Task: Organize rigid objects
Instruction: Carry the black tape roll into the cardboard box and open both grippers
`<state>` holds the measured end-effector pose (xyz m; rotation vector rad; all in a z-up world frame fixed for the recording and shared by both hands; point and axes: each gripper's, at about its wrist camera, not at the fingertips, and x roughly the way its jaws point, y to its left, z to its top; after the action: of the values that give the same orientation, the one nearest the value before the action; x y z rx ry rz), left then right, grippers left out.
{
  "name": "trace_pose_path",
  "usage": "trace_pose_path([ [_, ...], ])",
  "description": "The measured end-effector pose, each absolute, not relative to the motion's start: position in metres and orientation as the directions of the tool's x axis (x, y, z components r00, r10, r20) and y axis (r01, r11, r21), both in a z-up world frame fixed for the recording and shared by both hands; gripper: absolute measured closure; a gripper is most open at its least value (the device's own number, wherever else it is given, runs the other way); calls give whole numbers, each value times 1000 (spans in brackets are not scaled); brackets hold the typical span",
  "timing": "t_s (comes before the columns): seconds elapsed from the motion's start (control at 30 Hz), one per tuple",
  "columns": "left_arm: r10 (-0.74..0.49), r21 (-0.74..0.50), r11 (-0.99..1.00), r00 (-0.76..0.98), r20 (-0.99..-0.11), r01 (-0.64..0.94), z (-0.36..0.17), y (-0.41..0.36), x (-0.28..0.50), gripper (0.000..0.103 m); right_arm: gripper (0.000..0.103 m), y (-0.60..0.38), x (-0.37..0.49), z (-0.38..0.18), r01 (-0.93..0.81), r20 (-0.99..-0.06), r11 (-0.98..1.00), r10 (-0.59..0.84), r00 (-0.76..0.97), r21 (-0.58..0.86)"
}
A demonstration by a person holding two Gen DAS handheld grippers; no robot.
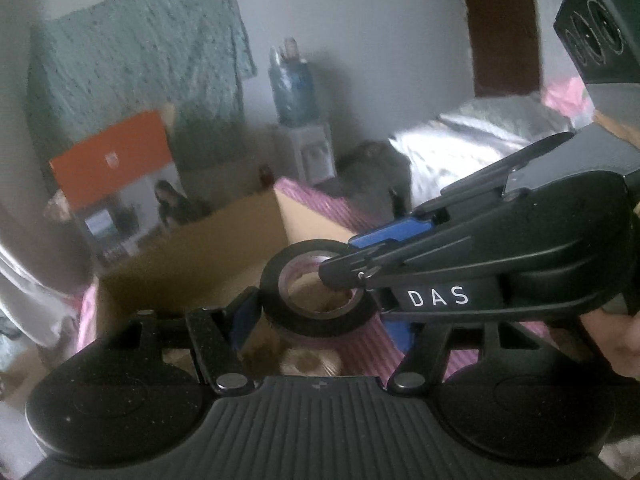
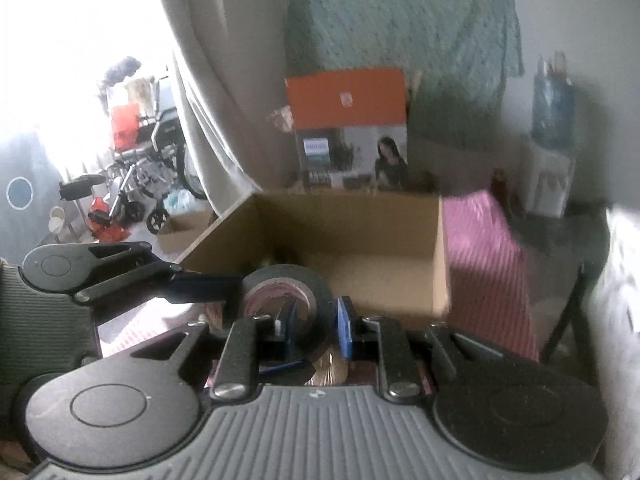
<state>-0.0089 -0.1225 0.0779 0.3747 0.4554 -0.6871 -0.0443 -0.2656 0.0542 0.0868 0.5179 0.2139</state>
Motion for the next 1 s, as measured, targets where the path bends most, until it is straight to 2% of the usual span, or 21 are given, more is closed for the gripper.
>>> trace_pose_path([
  [0.17,-499,174,748,716,-489,641,96,-119,13,38,80,-263,-14,78,-230,-460,966,258,849,117],
  [0.33,-471,133,784,721,-509,606,109,-111,52,38,80,-260,33,96,-284,-502,950,309,808,127],
  [0.47,-446,70,808,685,-576,585,113,-101,90,38,80,-254,77,100,-328,-552,932,356,754,154],
  [0.63,-389,55,824,634,-668,564,105,-97,131,38,80,-249,138,89,-350,-624,909,410,665,225],
  [0.77,-352,35,827,565,-747,561,86,-97,165,38,80,-246,186,67,-335,-703,900,429,567,278],
  [1.0,-336,-89,833,371,-866,546,38,-96,227,38,80,-245,239,12,-287,-803,907,410,433,309],
])
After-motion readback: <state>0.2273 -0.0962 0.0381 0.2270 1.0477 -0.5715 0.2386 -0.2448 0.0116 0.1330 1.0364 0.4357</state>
